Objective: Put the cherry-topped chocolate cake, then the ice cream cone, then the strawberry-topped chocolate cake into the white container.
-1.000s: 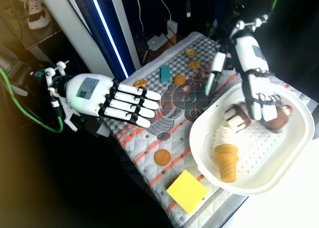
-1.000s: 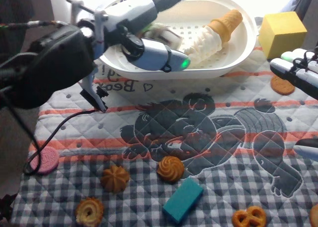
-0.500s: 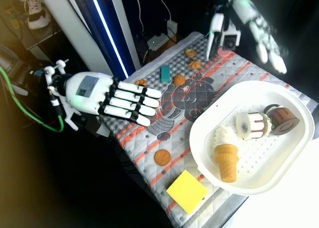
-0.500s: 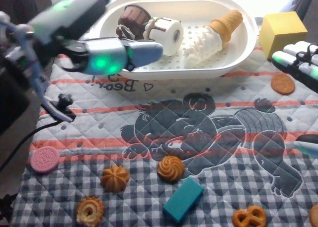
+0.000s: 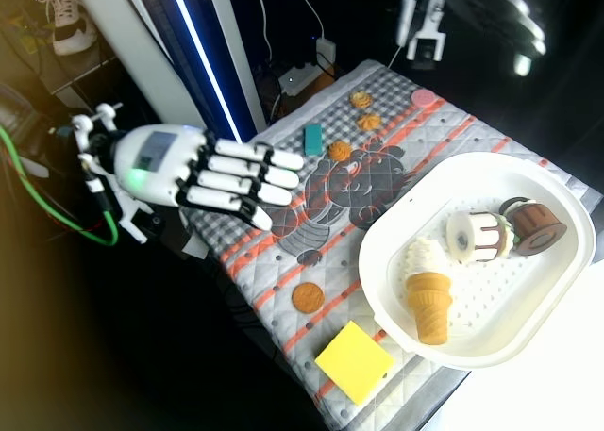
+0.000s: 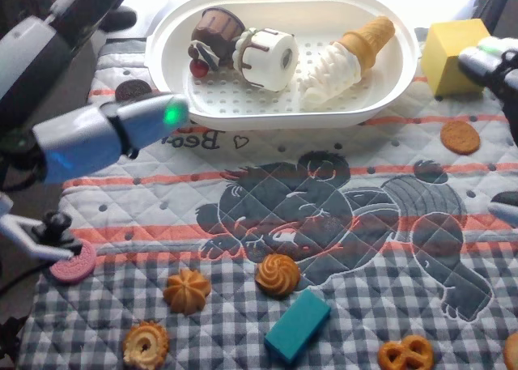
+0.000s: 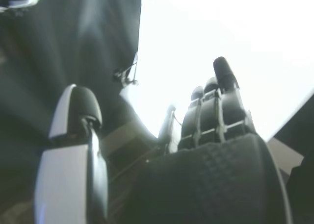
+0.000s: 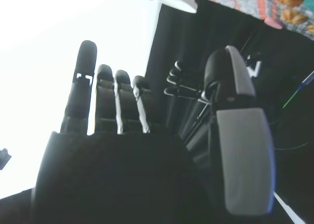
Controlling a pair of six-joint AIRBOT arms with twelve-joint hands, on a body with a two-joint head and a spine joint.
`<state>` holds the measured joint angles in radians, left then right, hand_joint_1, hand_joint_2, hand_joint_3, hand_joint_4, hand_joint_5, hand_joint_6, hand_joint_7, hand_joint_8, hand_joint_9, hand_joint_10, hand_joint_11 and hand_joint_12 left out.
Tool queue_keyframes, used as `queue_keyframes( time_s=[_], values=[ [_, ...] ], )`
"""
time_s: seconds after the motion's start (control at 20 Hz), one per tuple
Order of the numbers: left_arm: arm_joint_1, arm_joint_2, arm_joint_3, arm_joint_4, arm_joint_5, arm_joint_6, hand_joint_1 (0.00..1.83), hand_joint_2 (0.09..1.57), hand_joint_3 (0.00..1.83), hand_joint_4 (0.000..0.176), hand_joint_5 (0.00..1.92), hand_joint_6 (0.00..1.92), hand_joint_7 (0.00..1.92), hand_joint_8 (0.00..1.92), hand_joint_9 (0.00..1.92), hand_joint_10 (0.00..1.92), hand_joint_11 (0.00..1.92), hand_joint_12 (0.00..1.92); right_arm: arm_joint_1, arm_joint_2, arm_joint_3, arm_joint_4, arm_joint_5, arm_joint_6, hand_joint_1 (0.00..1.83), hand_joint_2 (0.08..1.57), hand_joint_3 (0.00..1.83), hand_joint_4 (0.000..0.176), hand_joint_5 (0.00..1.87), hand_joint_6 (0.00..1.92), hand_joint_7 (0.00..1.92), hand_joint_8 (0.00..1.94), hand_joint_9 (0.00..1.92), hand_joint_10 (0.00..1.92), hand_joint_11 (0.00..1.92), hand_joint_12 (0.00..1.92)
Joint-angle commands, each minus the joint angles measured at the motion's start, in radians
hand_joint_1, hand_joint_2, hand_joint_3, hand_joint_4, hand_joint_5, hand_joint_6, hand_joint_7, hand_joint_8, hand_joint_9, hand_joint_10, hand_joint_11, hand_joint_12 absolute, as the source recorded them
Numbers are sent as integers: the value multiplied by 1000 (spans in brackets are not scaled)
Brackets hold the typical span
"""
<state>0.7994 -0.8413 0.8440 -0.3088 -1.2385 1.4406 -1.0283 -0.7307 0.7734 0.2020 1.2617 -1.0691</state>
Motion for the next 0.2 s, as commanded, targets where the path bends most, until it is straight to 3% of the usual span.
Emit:
queue_keyframes(
  time_s=[0.0, 0.05, 0.15],
  values=[
    [7, 19, -4, -8, -190, -17, 792, 1170, 7, 176, 0, 0, 0, 0, 56, 7, 0, 653, 14, 11, -3, -5, 154, 4, 735, 1158, 0, 21, 0, 0, 0, 0, 0, 292, 0, 1044],
    [31, 28, -12, -15, -226, -41, 782, 1171, 3, 176, 0, 0, 0, 0, 38, 9, 0, 577, 14, 19, -6, -2, 173, 3, 731, 1162, 0, 39, 0, 0, 0, 0, 0, 280, 0, 893],
    [48, 38, -18, -19, -252, -57, 764, 1179, 5, 176, 0, 0, 0, 0, 30, 7, 0, 559, 13, 32, -13, 7, 201, 2, 741, 1172, 3, 34, 0, 0, 0, 0, 0, 252, 0, 791]
  ],
)
